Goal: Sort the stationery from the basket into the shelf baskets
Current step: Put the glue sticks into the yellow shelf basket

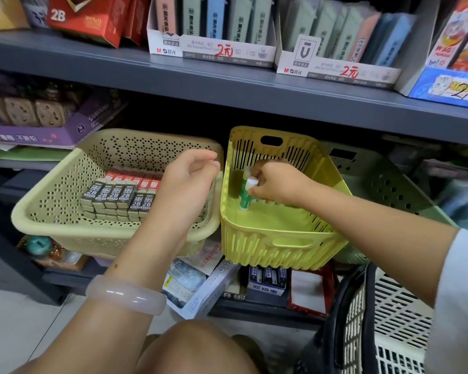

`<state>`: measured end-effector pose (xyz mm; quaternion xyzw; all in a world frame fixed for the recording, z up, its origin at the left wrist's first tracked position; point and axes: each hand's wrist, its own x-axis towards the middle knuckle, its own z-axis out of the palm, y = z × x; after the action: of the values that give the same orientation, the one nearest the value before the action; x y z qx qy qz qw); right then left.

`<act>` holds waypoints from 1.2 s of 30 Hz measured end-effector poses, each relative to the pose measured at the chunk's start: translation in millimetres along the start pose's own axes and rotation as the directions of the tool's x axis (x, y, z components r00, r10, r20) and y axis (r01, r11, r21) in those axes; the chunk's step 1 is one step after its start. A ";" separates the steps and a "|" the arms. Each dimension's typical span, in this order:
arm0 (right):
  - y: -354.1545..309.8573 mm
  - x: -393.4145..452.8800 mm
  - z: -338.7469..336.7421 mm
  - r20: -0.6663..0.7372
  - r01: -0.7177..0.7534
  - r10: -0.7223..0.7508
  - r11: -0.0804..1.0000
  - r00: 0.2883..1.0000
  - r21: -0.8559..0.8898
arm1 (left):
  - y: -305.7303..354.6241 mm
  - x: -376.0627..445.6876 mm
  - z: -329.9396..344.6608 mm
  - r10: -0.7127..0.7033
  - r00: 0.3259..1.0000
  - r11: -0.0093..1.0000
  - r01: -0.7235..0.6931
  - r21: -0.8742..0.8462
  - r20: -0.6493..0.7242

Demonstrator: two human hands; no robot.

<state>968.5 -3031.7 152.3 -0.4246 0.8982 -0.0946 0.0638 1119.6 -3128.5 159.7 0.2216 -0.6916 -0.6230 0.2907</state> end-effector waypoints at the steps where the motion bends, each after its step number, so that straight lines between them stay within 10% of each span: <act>1: 0.5 0.3 -1.6 -0.005 -0.009 0.009 1.000 1.000 -0.002 | 0.4 -0.8 0.1 0.004 1.000 1.000 -0.004 -0.004 0.002; 11: -0.3 -56.9 -50.5 -0.119 0.115 -0.098 0.982 0.988 0.148 | 18.1 -35.8 0.4 0.208 0.978 0.976 -0.210 -0.051 -0.028; 16: 19.2 -142.4 -64.2 -0.113 0.207 -0.177 0.908 0.978 0.365 | 32.0 -81.1 30.8 0.276 0.922 0.960 -0.253 -0.119 0.271; 24: 108.6 -251.3 18.0 0.172 -0.152 0.081 0.876 0.982 0.457 | -4.7 -151.4 125.5 0.147 0.724 0.910 -0.366 0.194 0.674; 30: 141.8 -297.5 133.2 0.595 -0.429 0.214 0.869 0.775 0.246 | -52.4 -174.3 149.4 0.147 0.591 0.731 -0.605 0.316 0.793; 36: 119.7 -293.4 210.9 0.553 -0.560 0.354 0.787 0.754 0.260 | -63.1 -174.6 147.9 0.206 0.593 0.719 -0.631 0.291 0.778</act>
<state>1104.9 -2754.4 -69.9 -0.1727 0.8905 -0.1543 0.3916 1143.8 -2911.3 67.1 -0.1363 -0.9256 -0.3446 0.0768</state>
